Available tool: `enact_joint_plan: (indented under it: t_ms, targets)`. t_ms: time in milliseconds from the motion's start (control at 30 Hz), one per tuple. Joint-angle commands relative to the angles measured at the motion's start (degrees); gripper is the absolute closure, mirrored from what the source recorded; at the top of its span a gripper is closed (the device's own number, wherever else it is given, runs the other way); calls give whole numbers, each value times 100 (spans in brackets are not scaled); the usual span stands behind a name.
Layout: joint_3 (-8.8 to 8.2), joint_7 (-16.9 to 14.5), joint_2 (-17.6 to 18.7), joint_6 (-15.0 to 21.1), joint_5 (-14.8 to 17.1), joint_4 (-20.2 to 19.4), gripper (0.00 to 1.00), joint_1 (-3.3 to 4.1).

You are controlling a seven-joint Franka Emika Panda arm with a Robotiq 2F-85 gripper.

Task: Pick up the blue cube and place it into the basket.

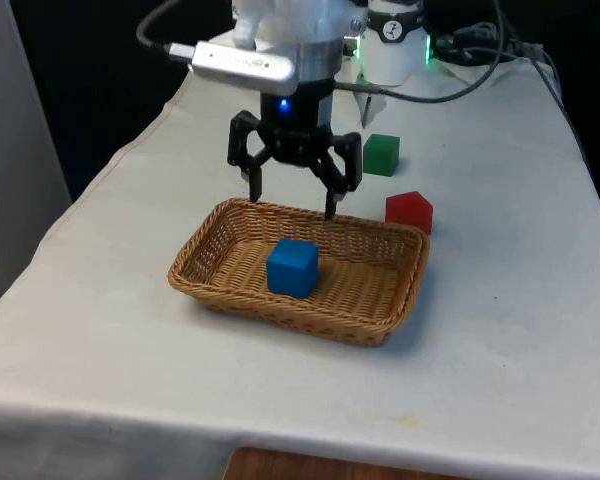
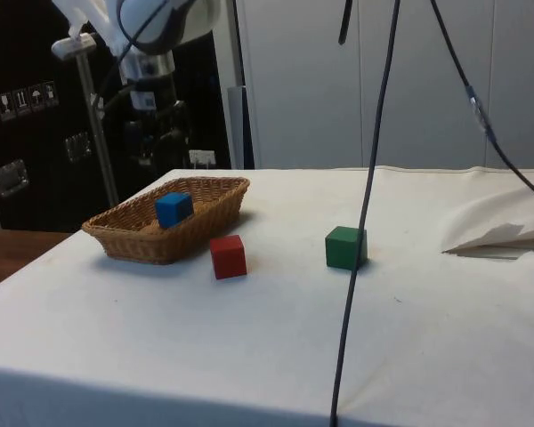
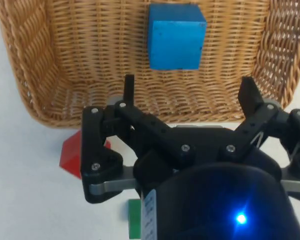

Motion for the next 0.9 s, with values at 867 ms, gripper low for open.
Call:
enact_joint_plan:
  t_ms: [867]
  targets:
    - [52,-458,-596,-917,-172,189,0,252]
